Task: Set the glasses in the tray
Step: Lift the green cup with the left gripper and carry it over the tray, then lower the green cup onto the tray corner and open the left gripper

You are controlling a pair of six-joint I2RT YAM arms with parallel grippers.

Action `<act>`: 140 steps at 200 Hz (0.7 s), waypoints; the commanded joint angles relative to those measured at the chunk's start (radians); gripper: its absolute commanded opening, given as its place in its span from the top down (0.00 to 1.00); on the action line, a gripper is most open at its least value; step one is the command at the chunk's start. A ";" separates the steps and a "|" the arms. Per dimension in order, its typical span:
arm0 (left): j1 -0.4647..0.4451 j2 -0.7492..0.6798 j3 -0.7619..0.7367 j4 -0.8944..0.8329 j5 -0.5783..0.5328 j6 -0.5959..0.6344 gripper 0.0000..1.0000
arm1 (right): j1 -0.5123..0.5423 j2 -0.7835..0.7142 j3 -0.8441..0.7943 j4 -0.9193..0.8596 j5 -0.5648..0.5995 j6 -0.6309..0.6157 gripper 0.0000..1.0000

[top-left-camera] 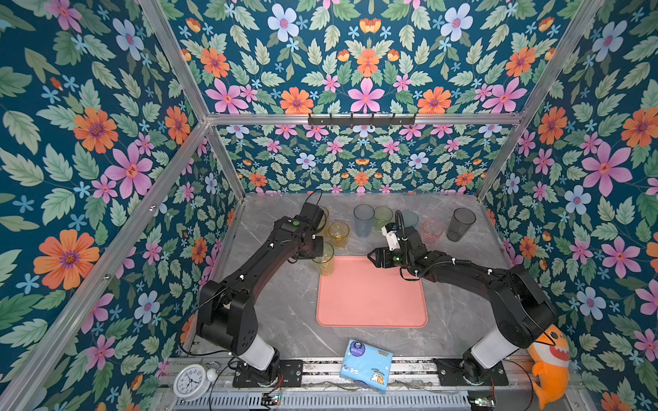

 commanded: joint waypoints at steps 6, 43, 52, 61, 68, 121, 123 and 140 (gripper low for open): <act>-0.024 0.031 0.037 0.013 -0.040 -0.008 1.00 | 0.000 -0.004 0.009 -0.006 0.005 -0.006 0.23; -0.055 0.076 0.075 0.005 -0.048 -0.009 1.00 | 0.000 0.000 0.015 -0.011 0.004 -0.007 0.23; -0.060 0.082 0.081 0.005 -0.050 -0.009 1.00 | -0.001 0.000 0.014 -0.012 0.004 -0.007 0.23; -0.063 0.087 0.084 0.003 -0.051 -0.009 1.00 | 0.000 0.001 0.015 -0.013 0.004 -0.007 0.23; -0.066 0.091 0.085 0.003 -0.051 -0.009 1.00 | 0.000 0.001 0.015 -0.013 0.004 -0.006 0.23; -0.085 0.112 0.092 -0.003 -0.059 -0.011 1.00 | 0.001 0.006 0.021 -0.019 0.001 -0.005 0.23; -0.085 0.114 0.092 -0.003 -0.059 -0.011 1.00 | 0.001 0.006 0.021 -0.019 0.001 -0.006 0.23; -0.085 0.118 0.092 -0.001 -0.046 -0.010 1.00 | 0.001 0.008 0.021 -0.021 -0.001 -0.004 0.23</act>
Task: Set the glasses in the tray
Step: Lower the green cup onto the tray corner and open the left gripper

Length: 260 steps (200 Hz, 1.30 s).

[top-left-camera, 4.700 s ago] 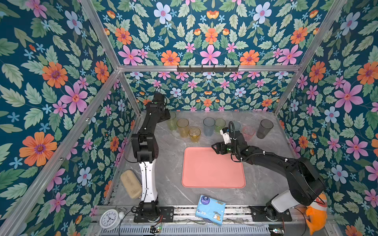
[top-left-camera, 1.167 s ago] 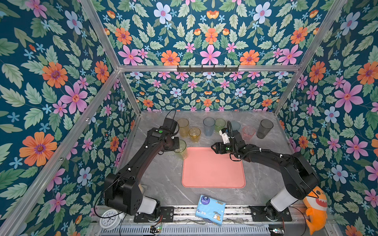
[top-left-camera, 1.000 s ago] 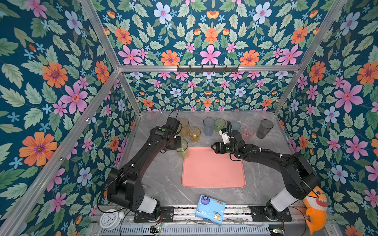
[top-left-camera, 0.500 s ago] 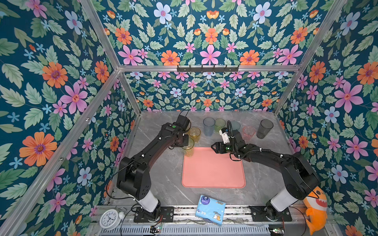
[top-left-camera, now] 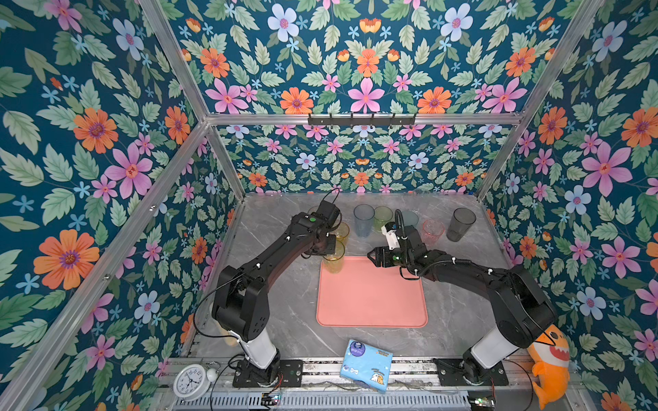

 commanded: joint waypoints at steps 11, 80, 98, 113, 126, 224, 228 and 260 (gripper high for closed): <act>-0.001 0.006 0.003 -0.005 -0.004 -0.009 1.00 | 0.000 0.004 0.006 -0.003 0.000 -0.004 0.23; -0.001 0.007 -0.011 -0.019 -0.037 -0.040 0.82 | 0.000 0.014 0.015 -0.007 -0.003 -0.002 0.23; -0.002 0.004 -0.011 -0.014 -0.025 -0.040 0.76 | 0.001 0.014 0.014 -0.008 -0.004 -0.001 0.24; -0.003 0.000 -0.007 -0.012 -0.023 -0.041 0.73 | 0.000 0.012 0.013 -0.008 -0.002 0.000 0.24; -0.003 -0.002 -0.002 -0.012 -0.023 -0.041 0.72 | 0.001 0.011 0.012 -0.008 0.001 0.000 0.24; -0.004 -0.014 0.094 -0.035 -0.081 -0.042 0.56 | 0.000 0.002 0.006 -0.001 0.005 0.000 0.24; -0.004 -0.013 0.104 -0.038 -0.087 -0.041 0.56 | 0.001 0.001 0.005 -0.001 0.005 -0.001 0.24; -0.004 0.000 0.185 -0.062 -0.129 -0.038 0.52 | 0.000 -0.004 0.000 0.002 0.003 0.000 0.24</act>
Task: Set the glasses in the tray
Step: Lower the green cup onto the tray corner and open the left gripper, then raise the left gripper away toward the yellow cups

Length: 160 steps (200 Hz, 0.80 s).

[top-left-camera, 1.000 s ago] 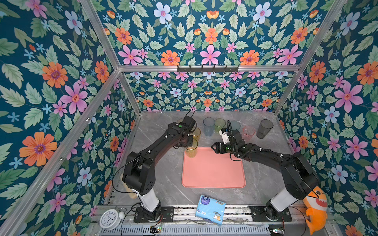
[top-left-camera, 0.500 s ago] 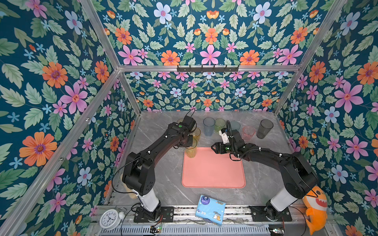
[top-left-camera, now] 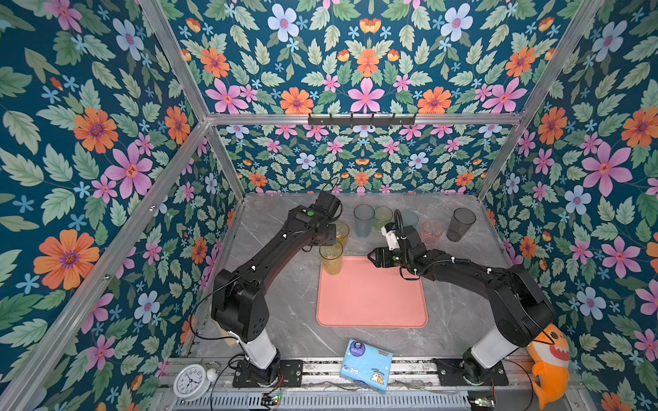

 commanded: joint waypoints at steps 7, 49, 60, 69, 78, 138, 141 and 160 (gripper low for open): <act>0.000 0.008 0.063 -0.035 -0.063 0.007 0.51 | 0.001 -0.009 -0.004 0.015 0.003 -0.001 0.24; 0.005 0.027 0.154 -0.045 -0.102 0.028 0.43 | 0.001 -0.010 -0.005 0.013 0.006 0.000 0.24; 0.011 0.042 0.178 -0.056 -0.107 0.030 0.42 | 0.001 -0.010 -0.006 0.013 0.007 0.000 0.24; 0.017 0.052 0.196 -0.065 -0.112 0.033 0.42 | 0.001 -0.010 -0.004 0.012 0.007 -0.001 0.24; 0.023 0.061 0.213 -0.070 -0.114 0.034 0.42 | 0.002 -0.010 -0.003 0.013 0.006 -0.001 0.24; 0.095 0.105 0.274 -0.036 -0.105 0.056 0.39 | 0.001 -0.007 0.000 0.005 0.004 -0.001 0.24; 0.099 0.107 0.277 -0.035 -0.100 0.056 0.38 | 0.002 -0.007 0.000 0.005 0.004 -0.001 0.24; 0.126 0.122 0.298 -0.027 -0.061 0.056 0.37 | 0.000 0.000 0.001 0.014 0.004 -0.001 0.24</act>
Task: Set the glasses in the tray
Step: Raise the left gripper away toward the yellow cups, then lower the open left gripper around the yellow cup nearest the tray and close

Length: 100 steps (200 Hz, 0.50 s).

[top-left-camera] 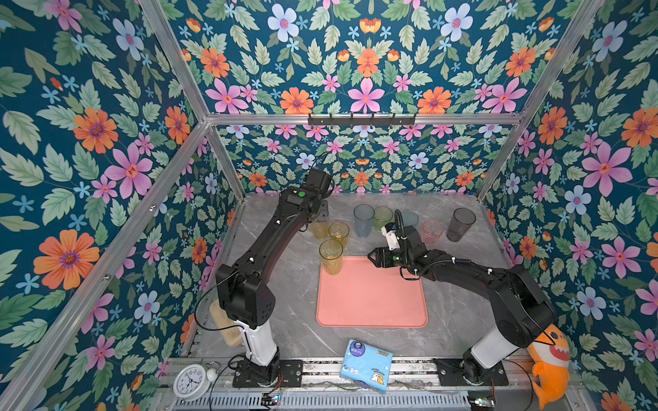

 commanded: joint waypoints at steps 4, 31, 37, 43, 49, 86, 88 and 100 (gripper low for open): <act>0.029 0.013 0.025 0.022 0.042 0.010 0.36 | 0.000 0.007 0.004 0.017 0.003 -0.001 0.24; 0.061 0.037 0.044 0.042 0.069 0.013 0.32 | 0.001 0.021 0.017 0.003 -0.008 0.003 0.24; 0.068 0.045 0.051 0.039 0.065 0.014 0.32 | 0.001 0.021 0.016 0.006 -0.010 0.005 0.24; 0.075 0.055 0.057 0.040 0.059 0.016 0.32 | 0.001 0.021 0.015 0.005 -0.008 0.005 0.24; 0.083 0.063 0.063 0.040 0.055 0.016 0.32 | 0.001 0.019 0.015 0.005 -0.008 0.006 0.24; 0.124 0.116 0.081 0.054 0.079 0.022 0.32 | 0.001 0.011 0.011 0.003 -0.005 0.005 0.24; 0.127 0.117 0.082 0.055 0.081 0.022 0.32 | 0.001 0.011 0.012 0.003 -0.005 0.006 0.24; 0.138 0.134 0.086 0.061 0.090 0.023 0.32 | 0.001 0.011 0.012 0.000 -0.003 0.005 0.24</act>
